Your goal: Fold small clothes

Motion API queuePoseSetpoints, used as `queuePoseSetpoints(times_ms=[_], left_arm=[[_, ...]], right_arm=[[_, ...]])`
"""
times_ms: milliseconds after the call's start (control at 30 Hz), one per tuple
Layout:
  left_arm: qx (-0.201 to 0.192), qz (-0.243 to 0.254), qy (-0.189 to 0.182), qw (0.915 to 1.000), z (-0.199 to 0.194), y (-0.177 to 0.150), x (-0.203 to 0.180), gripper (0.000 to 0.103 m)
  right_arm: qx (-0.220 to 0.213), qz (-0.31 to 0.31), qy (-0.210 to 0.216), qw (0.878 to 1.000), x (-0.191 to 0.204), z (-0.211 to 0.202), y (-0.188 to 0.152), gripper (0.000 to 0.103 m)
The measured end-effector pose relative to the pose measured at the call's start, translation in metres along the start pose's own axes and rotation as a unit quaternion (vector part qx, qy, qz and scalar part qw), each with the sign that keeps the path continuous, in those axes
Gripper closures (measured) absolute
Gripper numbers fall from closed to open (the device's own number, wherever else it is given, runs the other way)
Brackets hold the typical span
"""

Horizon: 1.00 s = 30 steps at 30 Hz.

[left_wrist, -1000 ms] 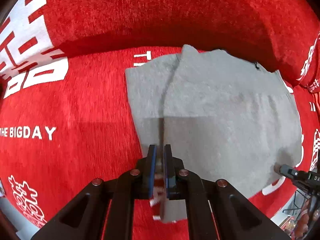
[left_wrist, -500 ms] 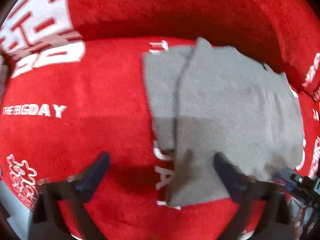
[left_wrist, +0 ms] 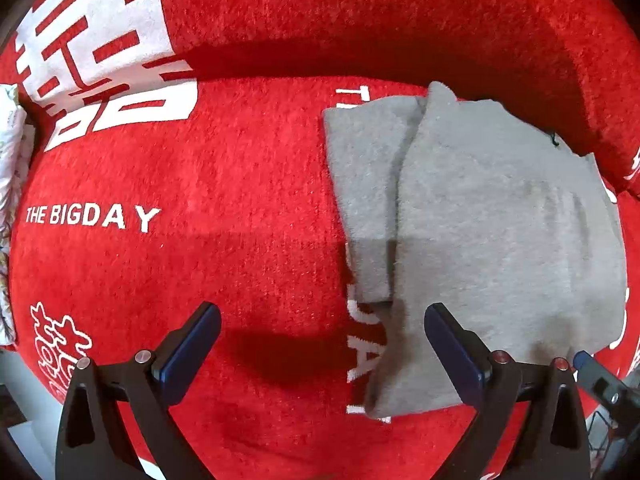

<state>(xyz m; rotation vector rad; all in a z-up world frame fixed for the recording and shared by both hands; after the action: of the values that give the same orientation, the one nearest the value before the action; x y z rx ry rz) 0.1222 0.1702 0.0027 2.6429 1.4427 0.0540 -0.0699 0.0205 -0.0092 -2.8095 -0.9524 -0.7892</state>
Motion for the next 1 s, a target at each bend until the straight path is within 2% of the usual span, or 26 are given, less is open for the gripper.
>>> queuePoseSetpoints(times_ms=[300, 567, 633, 767, 867, 1000], left_arm=[[0.009, 0.004, 0.021, 0.9997, 0.005, -0.002, 0.005, 0.001], [0.000, -0.001, 0.004, 1.0000, 0.007, -0.001, 0.007, 0.001], [0.002, -0.004, -0.005, 1.0000, 0.008, 0.001, 0.009, 0.001], [-0.008, -0.014, -0.030, 0.9994, 0.007, 0.006, 0.015, 0.001], [-0.028, -0.028, -0.055, 0.9977, 0.002, 0.011, 0.022, 0.001], [-0.019, -0.041, -0.096, 0.9943, 0.007, 0.020, 0.032, 0.001]], right_arm=[[0.031, 0.069, 0.073, 0.994, -0.008, 0.013, -0.016, 0.012], [0.033, 0.091, 0.061, 0.993, -0.019, 0.018, -0.025, 0.012], [0.036, 0.094, 0.064, 0.993, -0.020, 0.019, -0.027, 0.012], [0.050, 0.137, 0.124, 0.982, -0.026, 0.028, -0.032, 0.012], [0.037, 0.163, 0.146, 0.975, -0.031, 0.031, -0.037, 0.012], [0.029, 0.199, 0.175, 0.964, -0.037, 0.039, -0.042, 0.012]])
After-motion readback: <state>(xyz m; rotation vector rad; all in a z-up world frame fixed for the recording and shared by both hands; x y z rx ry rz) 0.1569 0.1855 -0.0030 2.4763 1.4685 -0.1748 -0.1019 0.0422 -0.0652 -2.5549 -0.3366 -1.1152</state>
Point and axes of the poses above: each gripper's, at about its wrist camera, not at the fingertips, and z roughly the way its jaws point, x to its left, y to its top, the point moved 1 cm from there along z, roughly the way its jaws point, and after that the axes turned 4 degrees about -z, right-handed, at the moved point
